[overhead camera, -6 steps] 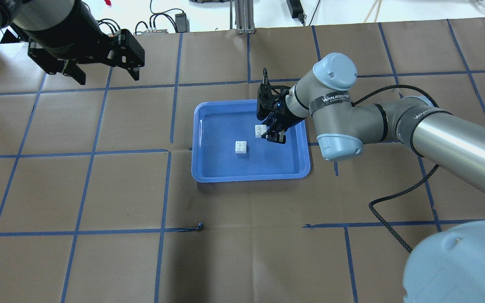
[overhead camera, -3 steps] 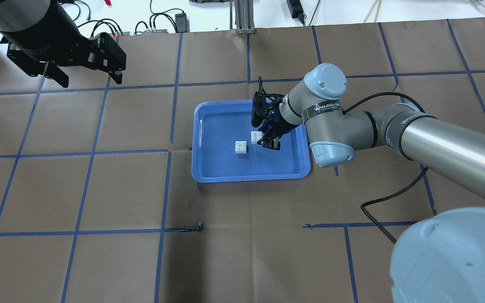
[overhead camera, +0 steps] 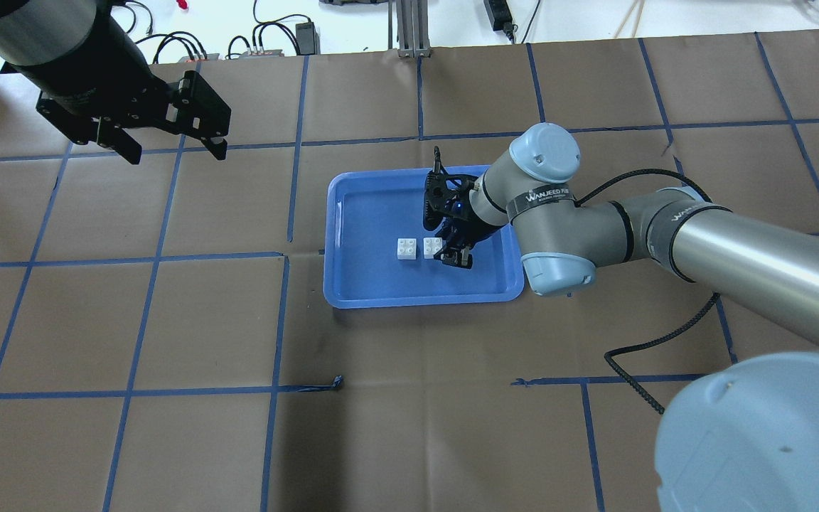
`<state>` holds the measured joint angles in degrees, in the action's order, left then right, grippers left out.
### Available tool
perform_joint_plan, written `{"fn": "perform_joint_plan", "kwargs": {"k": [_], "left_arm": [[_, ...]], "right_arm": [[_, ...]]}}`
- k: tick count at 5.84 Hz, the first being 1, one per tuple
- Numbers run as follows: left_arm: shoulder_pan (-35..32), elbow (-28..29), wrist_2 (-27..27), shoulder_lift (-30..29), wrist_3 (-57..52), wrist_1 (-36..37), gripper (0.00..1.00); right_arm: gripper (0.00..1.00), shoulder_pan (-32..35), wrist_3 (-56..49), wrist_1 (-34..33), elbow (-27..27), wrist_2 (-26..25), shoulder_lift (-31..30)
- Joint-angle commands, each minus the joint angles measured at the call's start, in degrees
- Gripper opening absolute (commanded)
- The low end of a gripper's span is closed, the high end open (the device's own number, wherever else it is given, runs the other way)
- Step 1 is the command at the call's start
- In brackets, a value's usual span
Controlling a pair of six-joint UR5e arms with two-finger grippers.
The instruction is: Assemble white blocks and place on blue tray
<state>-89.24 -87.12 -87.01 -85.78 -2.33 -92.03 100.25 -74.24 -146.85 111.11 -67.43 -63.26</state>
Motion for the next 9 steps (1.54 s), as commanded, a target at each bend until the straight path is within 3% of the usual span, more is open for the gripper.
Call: {"fn": "perform_joint_plan", "kwargs": {"k": [1, 3, 7, 9], "left_arm": [[1.5, -0.2, 0.3, 0.0, -0.1, 0.3, 0.99], [2.5, -0.2, 0.5, 0.0, -0.2, 0.1, 0.99], [2.1, 0.4, 0.0, 0.0, -3.0, -0.4, 0.99], [2.1, 0.6, -3.3, 0.1, -1.4, -0.7, 0.99]], "right_arm": [[0.25, 0.0, 0.1, -0.5, 0.2, 0.5, 0.2], [0.25, 0.0, 3.6, -3.8, 0.2, 0.5, 0.2], [0.25, 0.1, 3.8, -3.7, 0.2, 0.5, 0.9], [0.25, 0.2, 3.8, -3.8, 0.2, 0.5, 0.9]]}}
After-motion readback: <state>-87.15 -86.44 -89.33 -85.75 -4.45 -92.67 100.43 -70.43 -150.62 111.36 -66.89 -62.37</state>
